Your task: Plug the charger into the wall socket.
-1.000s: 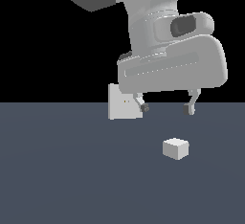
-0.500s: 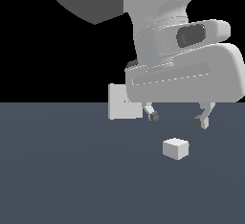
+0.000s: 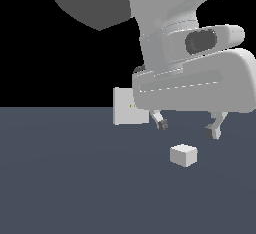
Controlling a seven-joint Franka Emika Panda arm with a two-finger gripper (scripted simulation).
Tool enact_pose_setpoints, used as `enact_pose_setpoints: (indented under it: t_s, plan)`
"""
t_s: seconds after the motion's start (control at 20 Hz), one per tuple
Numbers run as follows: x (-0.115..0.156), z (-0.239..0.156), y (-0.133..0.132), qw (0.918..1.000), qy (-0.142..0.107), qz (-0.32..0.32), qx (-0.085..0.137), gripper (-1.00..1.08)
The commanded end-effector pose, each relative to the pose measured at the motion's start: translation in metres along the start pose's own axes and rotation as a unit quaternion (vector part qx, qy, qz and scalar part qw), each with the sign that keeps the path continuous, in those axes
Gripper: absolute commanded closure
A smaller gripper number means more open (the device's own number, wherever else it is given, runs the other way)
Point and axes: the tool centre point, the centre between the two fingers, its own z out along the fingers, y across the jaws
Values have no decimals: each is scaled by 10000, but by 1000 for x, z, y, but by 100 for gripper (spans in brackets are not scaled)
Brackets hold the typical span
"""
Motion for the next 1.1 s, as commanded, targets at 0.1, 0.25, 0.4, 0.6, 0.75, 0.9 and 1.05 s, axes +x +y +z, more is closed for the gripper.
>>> enact_pose_setpoints:
  t_s: [0.1,0.25,0.4,0.6,0.75,0.9,1.05]
  plan:
    - [-4,10,1,10000,-6,7,-3,-92]
    - [-8,23,1,10000,-8,14,-3,-92]
    - [-12,35,1,10000,-9,18,-4,-92]
    - [-15,45,1,10000,-8,23,-5,-92]
    - [-16,47,1,10000,-8,23,-5,-92]
    - [-16,47,1,10000,-8,23,-5,108]
    - [-16,47,1,10000,-8,23,-5,108]
